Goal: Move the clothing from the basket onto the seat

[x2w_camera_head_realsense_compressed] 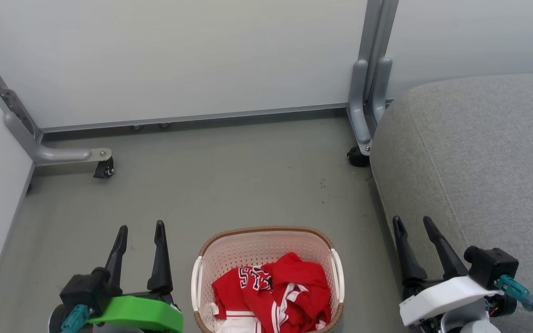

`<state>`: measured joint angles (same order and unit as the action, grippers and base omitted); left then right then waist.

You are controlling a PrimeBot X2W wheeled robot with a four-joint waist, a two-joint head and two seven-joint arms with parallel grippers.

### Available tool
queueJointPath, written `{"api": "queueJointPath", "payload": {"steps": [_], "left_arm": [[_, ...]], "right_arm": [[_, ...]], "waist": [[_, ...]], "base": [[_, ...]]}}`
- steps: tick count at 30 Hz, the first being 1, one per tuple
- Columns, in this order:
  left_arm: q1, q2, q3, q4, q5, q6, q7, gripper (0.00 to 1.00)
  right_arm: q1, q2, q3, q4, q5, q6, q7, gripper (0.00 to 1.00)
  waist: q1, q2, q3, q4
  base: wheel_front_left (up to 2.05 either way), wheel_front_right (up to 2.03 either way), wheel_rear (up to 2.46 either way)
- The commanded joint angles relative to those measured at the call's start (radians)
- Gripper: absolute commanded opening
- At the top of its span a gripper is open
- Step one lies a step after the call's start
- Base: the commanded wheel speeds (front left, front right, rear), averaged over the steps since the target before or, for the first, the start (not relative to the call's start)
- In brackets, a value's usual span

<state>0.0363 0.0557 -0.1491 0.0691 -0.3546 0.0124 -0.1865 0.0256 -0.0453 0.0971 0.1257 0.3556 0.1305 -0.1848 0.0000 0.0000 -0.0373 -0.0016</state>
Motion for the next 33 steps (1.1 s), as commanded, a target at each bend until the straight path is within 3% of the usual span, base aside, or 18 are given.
{"api": "queueJointPath", "payload": {"steps": [1, 33], "left_arm": [[0.011, 0.005, 0.003, -0.012, 0.025, 0.006, -0.008, 1.0], [0.036, -0.003, -0.029, -0.001, 0.292, -0.008, -0.072, 1.0]], "right_arm": [[0.008, -0.006, 0.002, -0.007, -0.026, 0.0, -0.01, 1.0], [0.023, -0.007, -0.003, -0.04, -0.216, 0.0, -0.074, 1.0]], "waist": [[0.0, 0.0, 0.0, 0.0], [0.0, 0.0, 0.013, 0.004]], "base": [[0.0, 0.0, 0.0], [0.0, 0.0, 0.0]]}}
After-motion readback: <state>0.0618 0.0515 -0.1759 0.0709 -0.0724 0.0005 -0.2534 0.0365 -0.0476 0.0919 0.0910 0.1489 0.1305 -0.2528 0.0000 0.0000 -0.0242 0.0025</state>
